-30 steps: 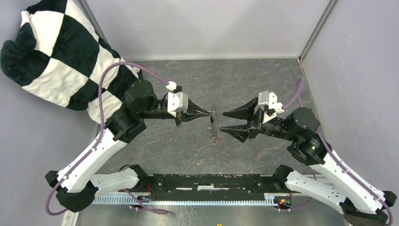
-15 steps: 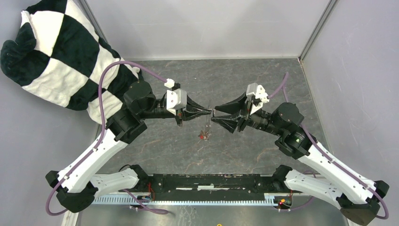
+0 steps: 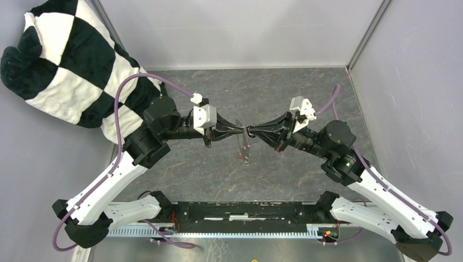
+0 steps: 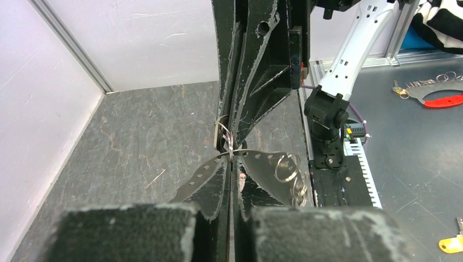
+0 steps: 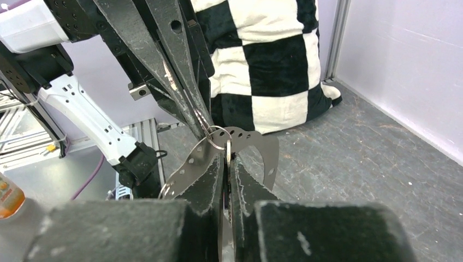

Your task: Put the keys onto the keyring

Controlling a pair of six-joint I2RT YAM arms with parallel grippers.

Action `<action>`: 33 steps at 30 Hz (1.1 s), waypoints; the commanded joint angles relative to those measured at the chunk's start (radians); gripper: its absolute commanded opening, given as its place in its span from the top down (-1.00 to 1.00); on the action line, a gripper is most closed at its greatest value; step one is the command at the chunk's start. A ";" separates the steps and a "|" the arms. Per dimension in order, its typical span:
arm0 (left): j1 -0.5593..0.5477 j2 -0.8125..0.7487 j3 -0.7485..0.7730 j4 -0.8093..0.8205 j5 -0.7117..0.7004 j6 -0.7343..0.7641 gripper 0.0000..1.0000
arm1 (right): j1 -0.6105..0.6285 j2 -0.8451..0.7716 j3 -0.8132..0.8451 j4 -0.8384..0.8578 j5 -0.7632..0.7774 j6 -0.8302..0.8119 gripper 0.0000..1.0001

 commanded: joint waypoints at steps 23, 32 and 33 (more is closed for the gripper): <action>0.001 -0.032 0.005 0.058 0.058 -0.008 0.96 | -0.003 0.052 0.246 -0.344 -0.081 -0.185 0.21; 0.001 -0.025 0.012 0.064 0.080 -0.019 0.96 | -0.002 0.039 0.229 -0.317 -0.105 -0.193 0.03; 0.001 -0.026 0.014 0.064 0.082 -0.019 0.96 | -0.001 0.038 0.206 -0.293 -0.118 -0.175 0.01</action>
